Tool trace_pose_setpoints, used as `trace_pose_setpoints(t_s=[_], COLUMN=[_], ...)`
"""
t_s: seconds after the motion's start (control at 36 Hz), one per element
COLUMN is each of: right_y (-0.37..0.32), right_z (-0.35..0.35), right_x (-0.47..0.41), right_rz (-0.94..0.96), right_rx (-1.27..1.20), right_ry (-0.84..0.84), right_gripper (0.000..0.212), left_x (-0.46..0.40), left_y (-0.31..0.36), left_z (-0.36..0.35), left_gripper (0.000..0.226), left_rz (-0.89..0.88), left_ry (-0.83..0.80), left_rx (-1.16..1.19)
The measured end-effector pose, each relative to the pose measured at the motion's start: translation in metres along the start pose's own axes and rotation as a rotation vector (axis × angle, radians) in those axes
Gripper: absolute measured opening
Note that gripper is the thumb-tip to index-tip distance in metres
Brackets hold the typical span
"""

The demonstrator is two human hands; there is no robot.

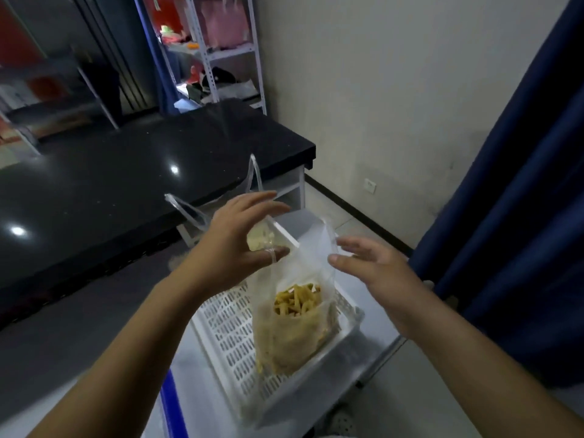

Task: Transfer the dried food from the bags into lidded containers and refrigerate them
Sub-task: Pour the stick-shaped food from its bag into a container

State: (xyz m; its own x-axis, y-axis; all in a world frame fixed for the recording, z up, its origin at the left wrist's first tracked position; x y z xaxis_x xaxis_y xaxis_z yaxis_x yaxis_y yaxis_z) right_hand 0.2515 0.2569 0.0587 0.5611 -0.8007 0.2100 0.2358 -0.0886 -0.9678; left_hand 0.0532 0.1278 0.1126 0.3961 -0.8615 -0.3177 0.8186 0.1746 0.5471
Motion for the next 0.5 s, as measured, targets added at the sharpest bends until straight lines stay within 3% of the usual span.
trace_pose_setpoints(t_s=[0.11, 0.28, 0.42, 0.5], right_y=[-0.011, -0.028, -0.033, -0.022], right_z=[-0.006, -0.001, 0.011, 0.025], right_x=[-0.005, 0.003, 0.002, -0.006], right_rz=[-0.035, 0.001, 0.051, 0.0], right_rx=[0.015, 0.048, 0.061, 0.047], right_ry=[-0.158, -0.208, -0.277, -0.25], right_gripper=[0.022, 0.043, 0.04, 0.044], left_x=[-0.022, -0.034, -0.04, -0.044], left_y=[-0.001, -0.012, -0.009, -0.007], left_z=[-0.021, -0.05, -0.061, -0.056], left_gripper=[0.089, 0.101, 0.083, 0.058], left_rz=[0.019, 0.002, 0.012, -0.005], left_ry=[-0.109, -0.06, 0.093, 0.155], left_rx=[0.048, 0.165, 0.189, 0.134])
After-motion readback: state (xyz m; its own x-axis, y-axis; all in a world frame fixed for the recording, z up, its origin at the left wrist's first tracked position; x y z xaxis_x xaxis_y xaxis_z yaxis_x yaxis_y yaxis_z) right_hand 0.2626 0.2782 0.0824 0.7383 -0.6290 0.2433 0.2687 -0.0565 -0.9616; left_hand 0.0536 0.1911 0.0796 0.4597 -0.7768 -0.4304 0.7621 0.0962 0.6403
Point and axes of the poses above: each hand's wrist, its own x-axis away from the middle knuckle, its own z-axis out of the back of the hand, y = z × x, the point moved 1 cm from there along -x, towards the middle knuckle, and after that the axes turned 10 degrees about y, right-handed, at the moved point
